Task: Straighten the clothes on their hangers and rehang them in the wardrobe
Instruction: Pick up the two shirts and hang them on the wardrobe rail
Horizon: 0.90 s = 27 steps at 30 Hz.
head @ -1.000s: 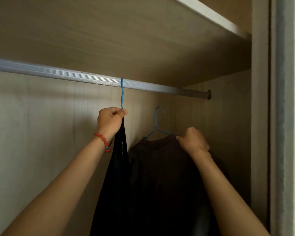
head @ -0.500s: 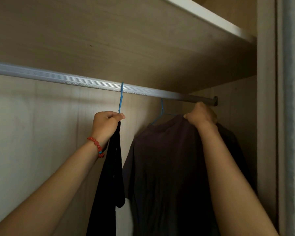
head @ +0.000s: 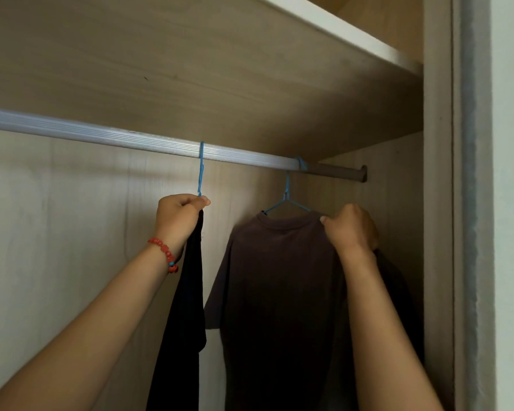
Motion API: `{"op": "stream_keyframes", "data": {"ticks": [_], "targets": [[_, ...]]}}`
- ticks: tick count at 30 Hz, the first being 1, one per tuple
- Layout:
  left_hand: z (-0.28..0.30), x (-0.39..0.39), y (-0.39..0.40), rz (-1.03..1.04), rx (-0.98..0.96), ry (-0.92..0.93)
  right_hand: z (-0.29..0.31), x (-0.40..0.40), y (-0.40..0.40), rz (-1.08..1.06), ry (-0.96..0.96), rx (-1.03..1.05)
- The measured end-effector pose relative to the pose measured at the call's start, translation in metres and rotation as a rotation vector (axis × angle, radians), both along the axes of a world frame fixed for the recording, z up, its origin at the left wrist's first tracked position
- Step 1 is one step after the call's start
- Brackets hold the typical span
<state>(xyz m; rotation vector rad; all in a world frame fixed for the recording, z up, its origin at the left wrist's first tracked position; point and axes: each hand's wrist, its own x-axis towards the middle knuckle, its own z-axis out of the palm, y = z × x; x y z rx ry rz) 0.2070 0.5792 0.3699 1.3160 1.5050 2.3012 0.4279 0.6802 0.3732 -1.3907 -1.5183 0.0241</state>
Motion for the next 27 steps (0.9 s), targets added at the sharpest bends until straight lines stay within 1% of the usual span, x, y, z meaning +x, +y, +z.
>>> {"op": "stream_keyframes", "data": {"ticks": [3, 7, 16, 22, 27], "targets": [[-0.002, 0.003, 0.002, -0.008, 0.009, -0.013, -0.011, -0.001, 0.005, -0.006, 0.045, -0.025], [-0.004, 0.006, 0.002, -0.003, 0.020, -0.019, -0.012, -0.005, 0.010, 0.024, 0.070, -0.066], [-0.006, 0.015, 0.009, 0.009, 0.033, -0.004, -0.016, 0.002, 0.015, -0.053, 0.126, -0.096], [-0.005, 0.021, 0.013, 0.022, 0.018, 0.025, -0.018, 0.001, 0.011, -0.061, 0.098, -0.093], [-0.011, 0.020, 0.009, 0.045, 0.015, 0.069, -0.024, -0.001, -0.002, -0.061, 0.050, -0.038]]}}
